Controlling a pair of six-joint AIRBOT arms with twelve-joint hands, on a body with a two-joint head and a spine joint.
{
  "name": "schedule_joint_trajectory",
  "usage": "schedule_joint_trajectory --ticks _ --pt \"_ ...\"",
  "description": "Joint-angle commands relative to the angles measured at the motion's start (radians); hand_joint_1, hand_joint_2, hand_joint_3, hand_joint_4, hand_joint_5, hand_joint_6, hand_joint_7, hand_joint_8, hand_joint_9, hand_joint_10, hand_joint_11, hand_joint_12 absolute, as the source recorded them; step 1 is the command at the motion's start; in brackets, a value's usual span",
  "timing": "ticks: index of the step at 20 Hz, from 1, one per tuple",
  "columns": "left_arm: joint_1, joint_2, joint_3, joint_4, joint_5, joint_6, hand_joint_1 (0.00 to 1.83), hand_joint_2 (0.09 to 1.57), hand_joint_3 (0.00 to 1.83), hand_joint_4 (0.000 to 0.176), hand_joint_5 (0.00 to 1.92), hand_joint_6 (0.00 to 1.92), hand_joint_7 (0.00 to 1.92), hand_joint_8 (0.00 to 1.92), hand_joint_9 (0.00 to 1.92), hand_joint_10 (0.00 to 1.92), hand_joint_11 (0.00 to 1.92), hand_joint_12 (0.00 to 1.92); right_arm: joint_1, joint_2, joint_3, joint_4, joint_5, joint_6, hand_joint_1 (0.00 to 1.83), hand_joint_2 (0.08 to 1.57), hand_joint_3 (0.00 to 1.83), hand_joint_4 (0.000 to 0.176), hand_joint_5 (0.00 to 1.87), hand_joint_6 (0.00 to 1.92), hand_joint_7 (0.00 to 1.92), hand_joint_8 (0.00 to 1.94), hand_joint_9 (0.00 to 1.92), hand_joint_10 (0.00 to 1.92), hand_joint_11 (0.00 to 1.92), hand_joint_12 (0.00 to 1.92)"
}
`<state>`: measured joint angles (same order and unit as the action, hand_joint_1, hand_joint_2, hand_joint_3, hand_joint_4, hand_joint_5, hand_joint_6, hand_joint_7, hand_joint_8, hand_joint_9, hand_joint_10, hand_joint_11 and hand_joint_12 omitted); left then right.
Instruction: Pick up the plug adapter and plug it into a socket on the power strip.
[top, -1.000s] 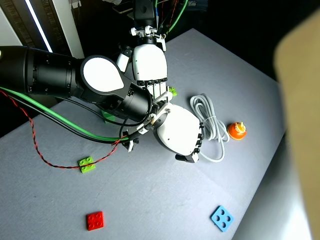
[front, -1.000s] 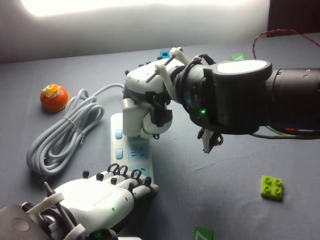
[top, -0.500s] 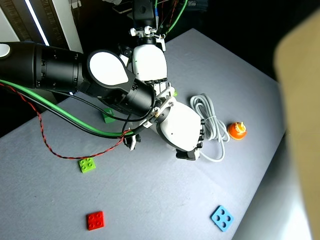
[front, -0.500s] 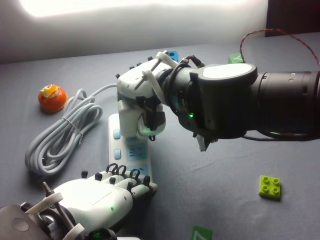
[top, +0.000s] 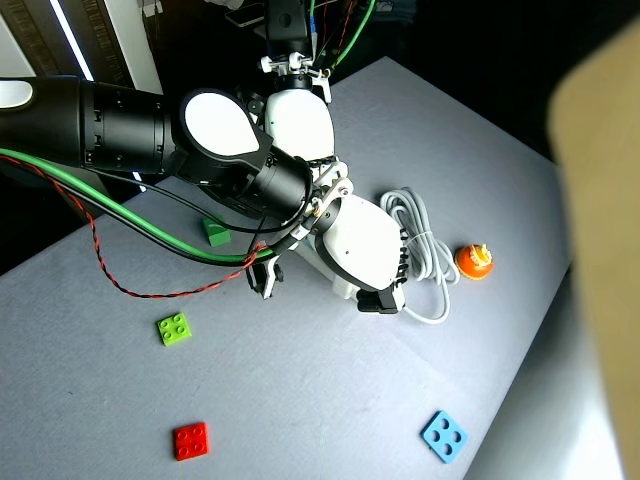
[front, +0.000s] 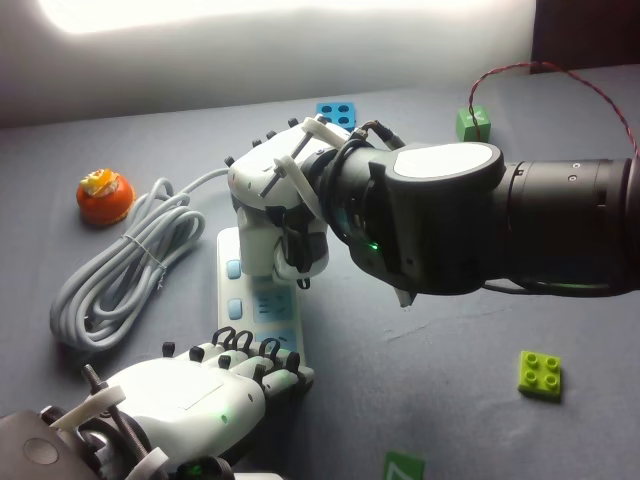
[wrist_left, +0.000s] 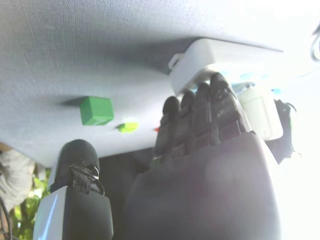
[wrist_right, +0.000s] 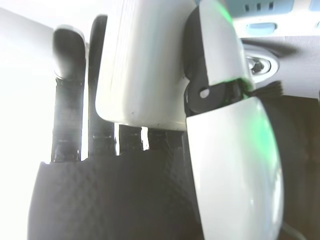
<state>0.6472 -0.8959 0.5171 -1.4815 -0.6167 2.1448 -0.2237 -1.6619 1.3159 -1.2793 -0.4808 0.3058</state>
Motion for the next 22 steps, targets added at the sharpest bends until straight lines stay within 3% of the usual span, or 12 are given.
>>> schedule_joint_trajectory --ticks 1,4,6,11,14,17,22 --pt "0.012 -0.01 0.01 -0.037 -0.018 -0.013 0.19 1.19 0.0 0.0 0.1 0.0 0.08 0.0 0.09 0.0 0.0 0.23 -0.035 -0.023 -0.023 0.05 0.103 0.01 1.22 1.16 0.0 0.0 0.91 0.96 0.92 1.27 0.79 1.17 0.63 1.61" --pt "0.013 -0.01 0.011 -0.037 -0.02 -0.014 0.19 1.19 0.0 0.0 0.1 0.0 0.07 0.0 0.08 0.0 0.0 0.2 -0.038 -0.023 -0.023 0.05 0.105 -0.003 1.21 1.18 0.0 0.0 0.86 1.01 0.89 1.33 0.75 1.22 0.6 1.64" --pt "0.015 -0.01 0.01 -0.037 -0.02 -0.015 0.19 1.2 0.0 0.0 0.07 0.0 0.04 0.0 0.05 0.0 0.0 0.12 -0.038 -0.023 -0.023 0.05 0.106 -0.003 1.22 1.16 0.0 0.0 0.9 0.97 0.93 1.27 0.79 1.2 0.62 1.64" --pt "0.016 -0.01 0.01 -0.037 -0.024 -0.016 0.18 1.19 0.0 0.0 0.08 0.0 0.07 0.0 0.08 0.0 0.0 0.23 -0.015 -0.002 -0.023 0.05 0.119 0.002 1.23 1.15 0.0 0.0 0.92 0.92 0.92 1.27 0.79 1.17 0.64 1.59" --pt "0.017 -0.01 0.01 -0.037 -0.024 -0.016 0.19 1.19 0.0 0.0 0.09 0.0 0.08 0.0 0.08 0.0 0.0 0.2 -0.013 0.001 -0.023 0.05 0.12 -0.001 1.21 1.17 0.0 0.0 0.87 1.01 0.9 1.3 0.77 1.21 0.65 1.6" --pt "0.018 -0.01 0.009 -0.037 -0.024 -0.016 0.2 1.19 0.0 0.0 0.09 0.0 0.07 0.0 0.06 0.0 0.0 0.17 -0.008 0.007 -0.023 0.05 0.121 -0.003 1.22 1.17 0.0 0.0 0.9 0.98 0.89 1.31 0.76 1.21 0.62 1.62" --pt "0.02 -0.01 0.009 -0.037 -0.024 -0.018 0.23 1.19 0.0 0.0 0.09 0.0 0.06 0.0 0.05 0.0 0.0 0.18 -0.001 0.017 -0.024 0.05 0.122 -0.004 1.19 1.2 0.0 0.0 0.8 1.15 0.87 1.3 0.74 1.17 0.57 1.63"
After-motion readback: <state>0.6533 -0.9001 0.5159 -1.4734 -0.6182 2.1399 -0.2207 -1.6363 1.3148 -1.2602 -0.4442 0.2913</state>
